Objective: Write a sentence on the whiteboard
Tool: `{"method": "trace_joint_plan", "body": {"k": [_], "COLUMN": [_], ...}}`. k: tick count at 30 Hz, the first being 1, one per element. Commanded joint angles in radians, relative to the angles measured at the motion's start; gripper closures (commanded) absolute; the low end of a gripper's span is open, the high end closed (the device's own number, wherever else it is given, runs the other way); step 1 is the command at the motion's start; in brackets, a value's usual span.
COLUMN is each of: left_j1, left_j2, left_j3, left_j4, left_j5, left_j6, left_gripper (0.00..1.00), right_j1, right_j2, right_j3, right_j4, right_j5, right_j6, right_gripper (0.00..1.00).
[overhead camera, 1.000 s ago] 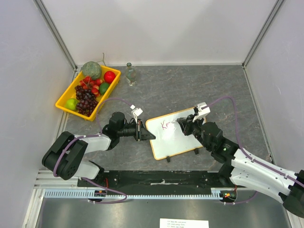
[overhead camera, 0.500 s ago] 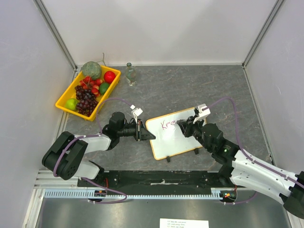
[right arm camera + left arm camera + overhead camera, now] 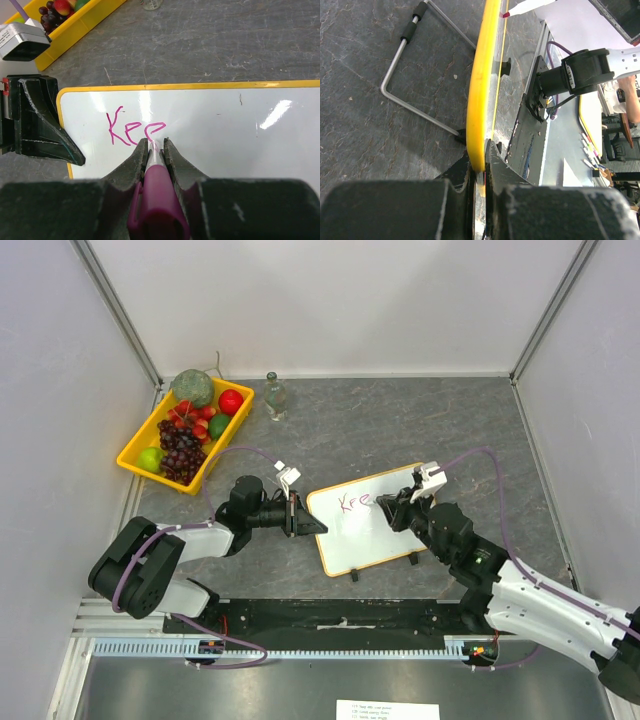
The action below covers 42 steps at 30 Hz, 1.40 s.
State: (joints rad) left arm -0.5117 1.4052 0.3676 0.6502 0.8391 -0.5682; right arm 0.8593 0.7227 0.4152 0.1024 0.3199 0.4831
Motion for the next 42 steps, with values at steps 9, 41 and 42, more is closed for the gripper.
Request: {"method": "trace_joint_plan", "body": {"k": [9, 41, 42], "left_j1": [-0.002, -0.002, -0.002], "left_j2": [0.023, 0.018, 0.017], "left_j3": [-0.007, -0.009, -0.010], "left_j4": [-0.089, -0.087, -0.089], "left_j5": [-0.092, -0.092, -0.092], "left_j6": [0.117, 0.119, 0.119], "left_gripper": [0.98, 0.98, 0.98], "right_j1": [-0.006, -0.405, -0.416], "right_j2": [-0.017, -0.054, -0.055], "right_j3": [0.008, 0.083, 0.080], "right_j4": [-0.059, 0.005, 0.006], "right_j5": [0.088, -0.478, -0.482], "right_j6": [-0.018, 0.022, 0.020], "right_gripper": [1.00, 1.00, 1.00]}}
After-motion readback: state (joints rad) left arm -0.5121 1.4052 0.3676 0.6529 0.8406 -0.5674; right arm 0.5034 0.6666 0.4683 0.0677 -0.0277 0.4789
